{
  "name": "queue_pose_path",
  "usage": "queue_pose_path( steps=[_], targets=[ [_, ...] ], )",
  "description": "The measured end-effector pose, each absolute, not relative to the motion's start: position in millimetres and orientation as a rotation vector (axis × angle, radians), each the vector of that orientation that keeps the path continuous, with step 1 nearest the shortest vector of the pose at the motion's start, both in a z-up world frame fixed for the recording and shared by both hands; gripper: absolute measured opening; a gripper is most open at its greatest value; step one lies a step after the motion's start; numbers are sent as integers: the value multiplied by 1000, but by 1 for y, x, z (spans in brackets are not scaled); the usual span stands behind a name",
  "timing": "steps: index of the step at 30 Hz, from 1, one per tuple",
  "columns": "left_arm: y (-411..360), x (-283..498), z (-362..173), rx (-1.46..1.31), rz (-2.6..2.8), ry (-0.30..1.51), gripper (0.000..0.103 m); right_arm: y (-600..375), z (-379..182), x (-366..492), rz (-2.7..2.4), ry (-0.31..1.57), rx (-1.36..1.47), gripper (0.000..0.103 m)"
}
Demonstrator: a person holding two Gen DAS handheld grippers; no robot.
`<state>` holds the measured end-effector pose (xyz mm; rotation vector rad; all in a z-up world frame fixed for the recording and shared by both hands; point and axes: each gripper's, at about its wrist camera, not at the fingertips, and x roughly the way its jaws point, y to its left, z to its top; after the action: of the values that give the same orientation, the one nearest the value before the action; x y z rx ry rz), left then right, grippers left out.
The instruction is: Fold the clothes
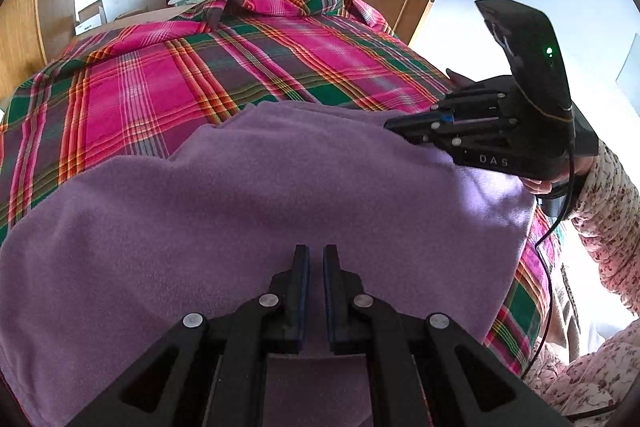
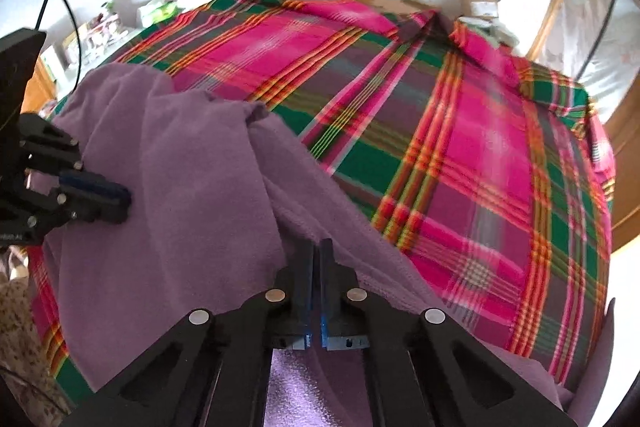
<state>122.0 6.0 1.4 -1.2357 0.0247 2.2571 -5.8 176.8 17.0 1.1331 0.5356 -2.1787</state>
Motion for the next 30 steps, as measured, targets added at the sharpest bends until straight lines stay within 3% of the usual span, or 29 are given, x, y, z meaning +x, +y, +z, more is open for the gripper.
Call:
queue_pose_path(
  steps=[14,19,23,26,30],
  targets=[
    [1,122,1,-1238,2248,-8,6,198,28,-30,-2460,466,1083,0],
    [-1,120,1,-1239,2246,-21,6,209,21,-38,-2393,325,1152,1],
    [-2,119,1,-1239,2246,-22,6,210,30,-31,-2337,255,1109,7],
    [-3,118,1,-1239,2247,-25,6,206,34,-27,-2285,245,1092,30],
    [-4,119,2,-1241,2254,-26,7,195,19,-30,-2271,328,1167,32]
  ],
)
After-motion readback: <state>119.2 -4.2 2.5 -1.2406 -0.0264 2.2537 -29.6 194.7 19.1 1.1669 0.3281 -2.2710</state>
